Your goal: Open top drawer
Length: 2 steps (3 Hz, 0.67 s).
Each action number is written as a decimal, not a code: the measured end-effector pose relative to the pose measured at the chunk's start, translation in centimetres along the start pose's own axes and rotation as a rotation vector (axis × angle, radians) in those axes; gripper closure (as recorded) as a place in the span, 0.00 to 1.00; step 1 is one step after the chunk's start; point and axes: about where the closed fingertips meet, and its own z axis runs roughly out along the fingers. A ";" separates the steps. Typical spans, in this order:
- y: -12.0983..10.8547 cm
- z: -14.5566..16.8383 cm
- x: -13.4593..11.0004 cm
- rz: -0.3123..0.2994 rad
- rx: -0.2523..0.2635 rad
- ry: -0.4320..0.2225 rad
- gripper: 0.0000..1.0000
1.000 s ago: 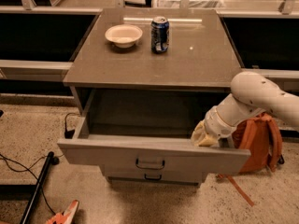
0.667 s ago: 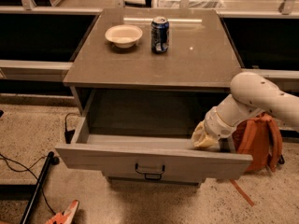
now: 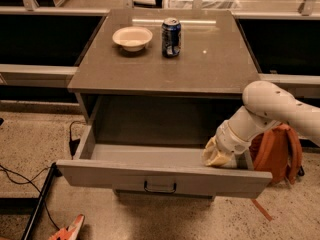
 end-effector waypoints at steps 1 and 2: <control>2.7 -0.1 -0.7 0.008 -0.052 0.012 1.00; 4.3 -0.3 -1.3 0.007 -0.078 0.022 1.00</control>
Offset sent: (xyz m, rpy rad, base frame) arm -0.1181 0.0085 0.0291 -0.0763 0.1659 0.0859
